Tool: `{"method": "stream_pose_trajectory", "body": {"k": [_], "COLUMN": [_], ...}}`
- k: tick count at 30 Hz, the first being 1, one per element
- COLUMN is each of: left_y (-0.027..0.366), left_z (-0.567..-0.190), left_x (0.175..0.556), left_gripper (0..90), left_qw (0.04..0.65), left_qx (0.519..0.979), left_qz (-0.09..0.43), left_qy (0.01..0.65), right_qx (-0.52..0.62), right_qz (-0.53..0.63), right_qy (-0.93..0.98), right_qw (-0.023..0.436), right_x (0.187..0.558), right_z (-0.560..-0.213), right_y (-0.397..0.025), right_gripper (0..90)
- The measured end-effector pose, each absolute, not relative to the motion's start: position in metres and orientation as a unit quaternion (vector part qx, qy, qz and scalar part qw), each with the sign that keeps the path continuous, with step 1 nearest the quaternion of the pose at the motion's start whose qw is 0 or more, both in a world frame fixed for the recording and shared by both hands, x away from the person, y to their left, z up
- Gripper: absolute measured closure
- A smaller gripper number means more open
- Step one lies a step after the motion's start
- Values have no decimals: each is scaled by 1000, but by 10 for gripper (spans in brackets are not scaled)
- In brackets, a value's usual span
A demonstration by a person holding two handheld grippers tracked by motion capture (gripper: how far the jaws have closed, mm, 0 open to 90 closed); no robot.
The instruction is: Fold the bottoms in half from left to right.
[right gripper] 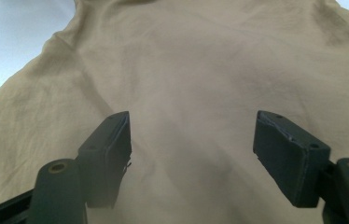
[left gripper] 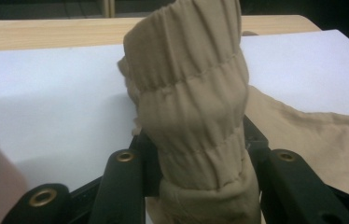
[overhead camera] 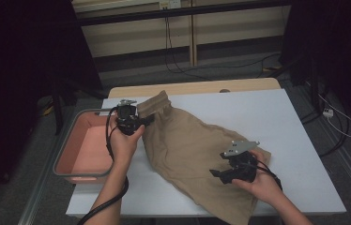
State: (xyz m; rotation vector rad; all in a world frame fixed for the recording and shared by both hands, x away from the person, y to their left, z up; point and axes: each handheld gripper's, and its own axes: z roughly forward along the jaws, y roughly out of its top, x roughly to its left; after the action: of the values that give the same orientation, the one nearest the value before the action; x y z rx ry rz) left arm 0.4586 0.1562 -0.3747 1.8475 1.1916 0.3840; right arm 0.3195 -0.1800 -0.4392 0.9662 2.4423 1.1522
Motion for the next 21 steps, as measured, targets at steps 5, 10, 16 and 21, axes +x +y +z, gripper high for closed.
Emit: {"method": "stream_pose_trajectory", "body": {"k": [5, 10, 16, 21], "left_y": [147, 139, 130, 126], "left_z": [-375, -376, -377, -380], "left_x": [451, 447, 443, 442], "left_gripper": [625, 624, 623, 621], "left_qw": [441, 443, 444, 446], "left_qx": [756, 763, 773, 774], "left_qz": [161, 160, 158, 158], "left_qy": [457, 443, 424, 421], "right_qx": [331, 329, 337, 338], "right_qz": [396, 393, 394, 393], "right_qy": [845, 846, 843, 842], "right_qw": [143, 145, 145, 146], "right_x": [320, 318, 318, 317], "right_z": [-437, -437, -439, -441], "right_y": [-181, -186, -190, -192], "right_gripper": [273, 271, 269, 260]}}
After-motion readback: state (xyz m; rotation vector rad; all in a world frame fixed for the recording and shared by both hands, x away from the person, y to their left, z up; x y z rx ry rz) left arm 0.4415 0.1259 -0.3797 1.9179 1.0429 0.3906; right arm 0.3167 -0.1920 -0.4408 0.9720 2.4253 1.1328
